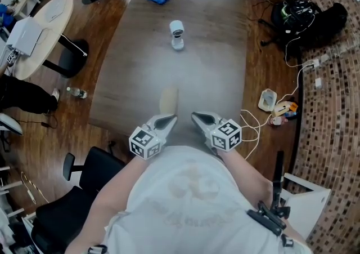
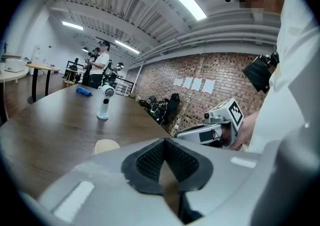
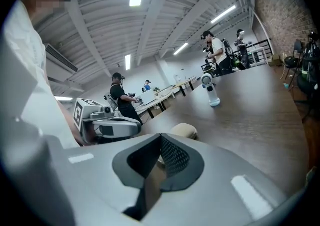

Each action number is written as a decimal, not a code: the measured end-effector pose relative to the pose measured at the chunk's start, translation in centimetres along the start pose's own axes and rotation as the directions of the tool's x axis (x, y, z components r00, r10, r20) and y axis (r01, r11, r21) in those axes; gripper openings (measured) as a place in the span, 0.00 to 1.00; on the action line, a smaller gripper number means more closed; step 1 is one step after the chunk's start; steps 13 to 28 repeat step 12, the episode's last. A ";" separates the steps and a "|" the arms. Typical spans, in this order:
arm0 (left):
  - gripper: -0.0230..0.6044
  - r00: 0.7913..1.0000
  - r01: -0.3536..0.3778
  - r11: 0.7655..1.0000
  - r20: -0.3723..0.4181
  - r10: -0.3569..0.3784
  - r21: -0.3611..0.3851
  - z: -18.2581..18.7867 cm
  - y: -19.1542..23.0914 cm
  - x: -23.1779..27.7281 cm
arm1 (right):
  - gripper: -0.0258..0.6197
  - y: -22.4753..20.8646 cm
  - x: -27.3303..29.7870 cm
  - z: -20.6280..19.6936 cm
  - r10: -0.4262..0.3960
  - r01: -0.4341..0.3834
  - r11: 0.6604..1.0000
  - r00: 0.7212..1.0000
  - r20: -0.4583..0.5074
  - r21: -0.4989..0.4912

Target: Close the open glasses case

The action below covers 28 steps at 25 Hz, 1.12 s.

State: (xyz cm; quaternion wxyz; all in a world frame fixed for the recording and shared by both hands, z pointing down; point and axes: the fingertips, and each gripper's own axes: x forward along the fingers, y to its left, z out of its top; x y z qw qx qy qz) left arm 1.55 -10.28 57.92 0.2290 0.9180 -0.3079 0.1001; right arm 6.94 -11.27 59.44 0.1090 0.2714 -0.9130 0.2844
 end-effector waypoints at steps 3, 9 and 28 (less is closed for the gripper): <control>0.04 1.000 -0.013 1.000 0.007 0.013 0.000 -0.2 -0.6 0.1 | 0.05 0.3 -0.2 -0.1 0.020 -0.020 1.000 1.000 -0.003 -0.010; 0.04 0.998 -0.051 0.999 0.023 0.051 -0.005 -0.4 -0.8 -0.4 | 0.05 0.7 -0.5 -0.4 0.049 -0.049 0.998 0.999 -0.008 -0.037; 0.04 0.998 -0.062 0.998 0.024 0.062 -0.013 -0.6 -0.7 -0.9 | 0.05 1.1 -0.4 -0.5 0.058 -0.058 0.997 0.998 -0.009 -0.048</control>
